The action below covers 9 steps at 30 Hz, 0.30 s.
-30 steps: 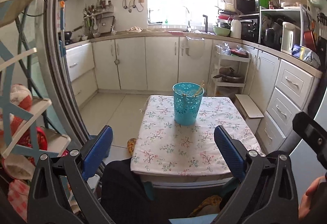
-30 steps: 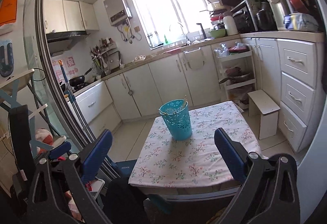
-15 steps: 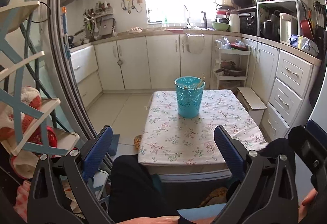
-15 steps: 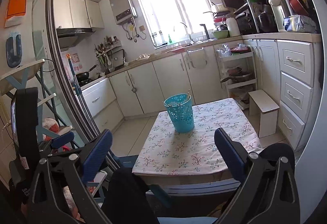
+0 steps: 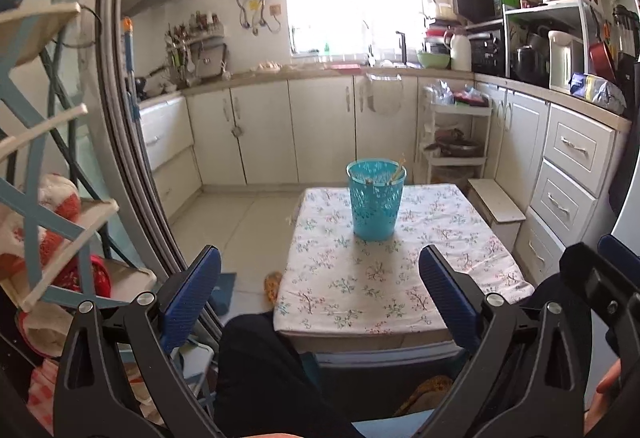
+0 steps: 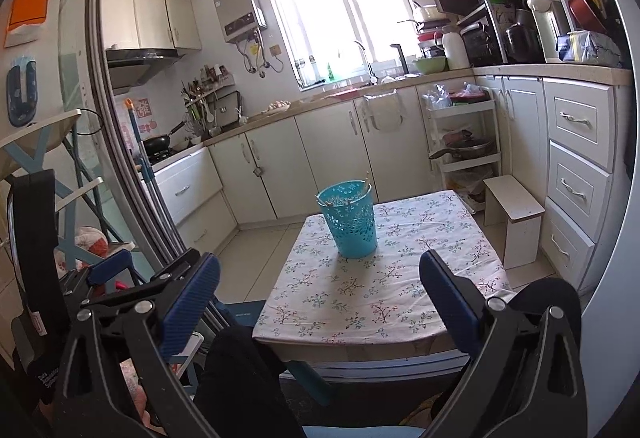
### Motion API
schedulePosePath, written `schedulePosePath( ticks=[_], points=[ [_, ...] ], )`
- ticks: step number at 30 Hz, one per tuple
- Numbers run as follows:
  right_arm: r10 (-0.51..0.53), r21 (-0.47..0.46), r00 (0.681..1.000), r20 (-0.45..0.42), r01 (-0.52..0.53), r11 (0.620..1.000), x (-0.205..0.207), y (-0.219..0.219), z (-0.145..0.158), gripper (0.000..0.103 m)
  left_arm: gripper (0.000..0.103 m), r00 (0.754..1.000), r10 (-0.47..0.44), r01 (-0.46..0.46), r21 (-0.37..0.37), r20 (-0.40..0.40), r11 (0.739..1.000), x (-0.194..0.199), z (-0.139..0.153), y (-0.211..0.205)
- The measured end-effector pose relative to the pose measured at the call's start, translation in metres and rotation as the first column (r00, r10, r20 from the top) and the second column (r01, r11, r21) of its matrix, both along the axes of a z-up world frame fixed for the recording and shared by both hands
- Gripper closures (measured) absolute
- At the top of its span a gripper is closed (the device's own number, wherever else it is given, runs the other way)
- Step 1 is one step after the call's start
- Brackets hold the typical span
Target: Organize utensils
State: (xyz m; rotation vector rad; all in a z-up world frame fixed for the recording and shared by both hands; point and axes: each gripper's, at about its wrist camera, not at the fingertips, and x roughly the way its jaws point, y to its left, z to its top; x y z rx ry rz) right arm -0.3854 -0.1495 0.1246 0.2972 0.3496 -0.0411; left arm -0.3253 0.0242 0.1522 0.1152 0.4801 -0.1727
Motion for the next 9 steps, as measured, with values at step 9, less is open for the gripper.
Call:
schedulePosePath(
  ticks=[9],
  points=[
    [-0.048, 0.008, 0.996, -0.077, 0.049, 0.999, 0.050, -0.019, -0.012, 0.007, 0.008, 0.995, -0.004, 0.002, -0.016, -0.098, 1.000, 0.051, -0.022, -0.005]
  ],
)
